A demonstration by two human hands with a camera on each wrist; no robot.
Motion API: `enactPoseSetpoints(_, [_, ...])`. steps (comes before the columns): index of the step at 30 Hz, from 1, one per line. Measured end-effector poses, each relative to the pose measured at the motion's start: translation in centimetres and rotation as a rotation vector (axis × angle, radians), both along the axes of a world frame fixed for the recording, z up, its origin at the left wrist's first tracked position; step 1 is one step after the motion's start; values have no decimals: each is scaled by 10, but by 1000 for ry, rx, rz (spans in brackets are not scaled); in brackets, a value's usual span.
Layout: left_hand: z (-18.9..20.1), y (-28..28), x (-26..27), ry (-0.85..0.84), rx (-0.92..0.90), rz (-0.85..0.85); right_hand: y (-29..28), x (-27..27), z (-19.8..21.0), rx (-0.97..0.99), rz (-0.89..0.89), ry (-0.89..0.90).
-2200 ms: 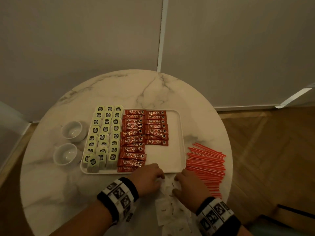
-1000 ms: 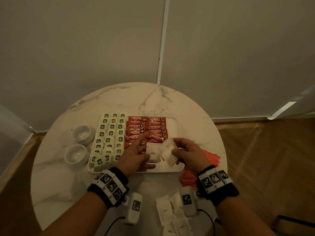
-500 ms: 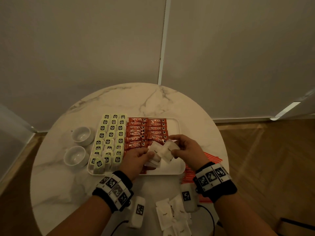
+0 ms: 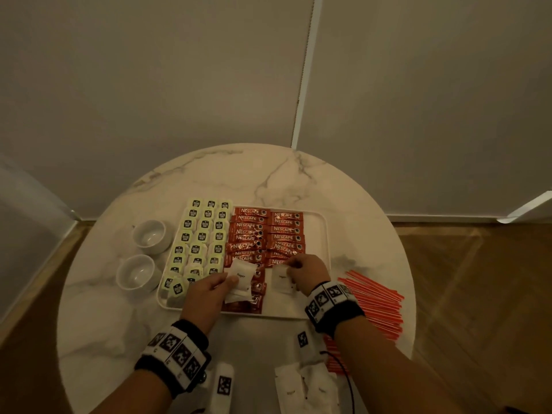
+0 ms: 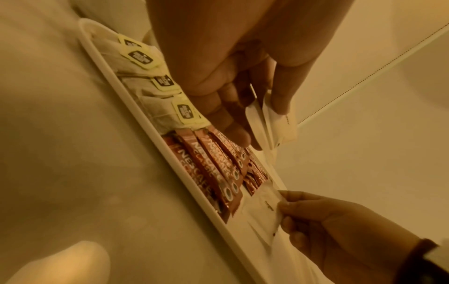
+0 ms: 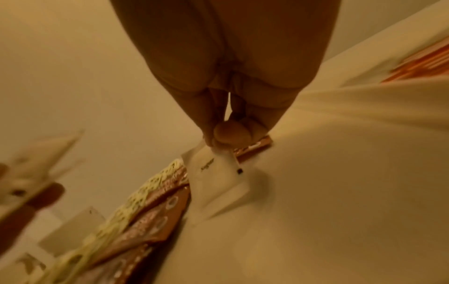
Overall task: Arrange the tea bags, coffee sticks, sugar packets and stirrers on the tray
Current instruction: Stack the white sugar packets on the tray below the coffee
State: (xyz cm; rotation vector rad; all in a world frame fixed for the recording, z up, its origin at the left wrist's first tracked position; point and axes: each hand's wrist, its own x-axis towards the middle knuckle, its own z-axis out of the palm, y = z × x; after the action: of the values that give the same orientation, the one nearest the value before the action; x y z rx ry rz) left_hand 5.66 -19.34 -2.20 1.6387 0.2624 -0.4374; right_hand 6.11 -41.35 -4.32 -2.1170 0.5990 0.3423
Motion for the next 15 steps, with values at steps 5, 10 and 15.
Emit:
enactPoseSetpoints(5, [-6,6,3,-27,14,-15,5,18,-5,-90,7,-6])
enactPoseSetpoints(10, [-7,7,4,-13,1,-20,9,27,-9,-57,-72,-37])
enactPoseSetpoints(15, [-6,1,5,31,11,-48,4,26,-8,-111,-95,-158])
